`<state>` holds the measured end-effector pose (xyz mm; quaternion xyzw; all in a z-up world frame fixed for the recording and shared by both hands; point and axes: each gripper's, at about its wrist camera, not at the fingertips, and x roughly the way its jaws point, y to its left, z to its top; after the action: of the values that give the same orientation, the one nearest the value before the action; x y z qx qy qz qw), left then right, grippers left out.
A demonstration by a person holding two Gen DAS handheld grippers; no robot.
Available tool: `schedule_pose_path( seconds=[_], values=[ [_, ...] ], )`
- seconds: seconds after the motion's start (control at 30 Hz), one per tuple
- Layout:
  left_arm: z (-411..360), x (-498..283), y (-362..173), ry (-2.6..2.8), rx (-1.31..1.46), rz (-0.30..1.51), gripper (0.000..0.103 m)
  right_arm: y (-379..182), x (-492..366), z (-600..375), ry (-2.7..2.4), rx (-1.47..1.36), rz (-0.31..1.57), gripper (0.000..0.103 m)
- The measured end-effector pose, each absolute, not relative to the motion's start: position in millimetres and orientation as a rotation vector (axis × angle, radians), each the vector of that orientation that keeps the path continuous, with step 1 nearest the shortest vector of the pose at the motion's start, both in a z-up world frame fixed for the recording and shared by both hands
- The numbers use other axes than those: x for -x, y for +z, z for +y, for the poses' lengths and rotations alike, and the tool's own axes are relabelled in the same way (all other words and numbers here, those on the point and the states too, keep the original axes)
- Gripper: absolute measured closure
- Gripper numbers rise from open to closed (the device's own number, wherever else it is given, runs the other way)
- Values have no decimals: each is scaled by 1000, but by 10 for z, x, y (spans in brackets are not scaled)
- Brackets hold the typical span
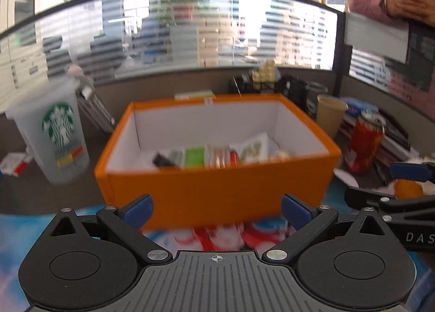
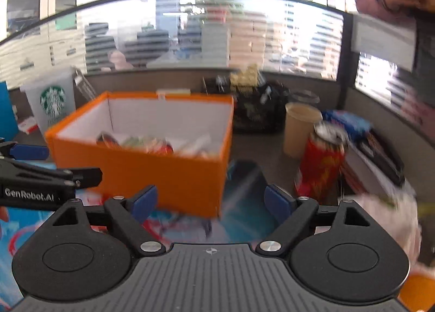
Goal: Organize rigid objects
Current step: 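Move both grippers back to the black pens on the mousepad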
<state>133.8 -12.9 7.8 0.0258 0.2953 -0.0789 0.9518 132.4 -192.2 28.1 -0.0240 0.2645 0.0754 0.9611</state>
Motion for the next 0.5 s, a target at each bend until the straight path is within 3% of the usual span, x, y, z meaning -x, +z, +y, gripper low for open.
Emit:
schedule_pose_path(
  seconds=[0.5],
  values=[
    [-328, -1142, -295, -184, -109, 671, 2, -366, -916, -1901, 120, 137, 613, 34]
  ],
)
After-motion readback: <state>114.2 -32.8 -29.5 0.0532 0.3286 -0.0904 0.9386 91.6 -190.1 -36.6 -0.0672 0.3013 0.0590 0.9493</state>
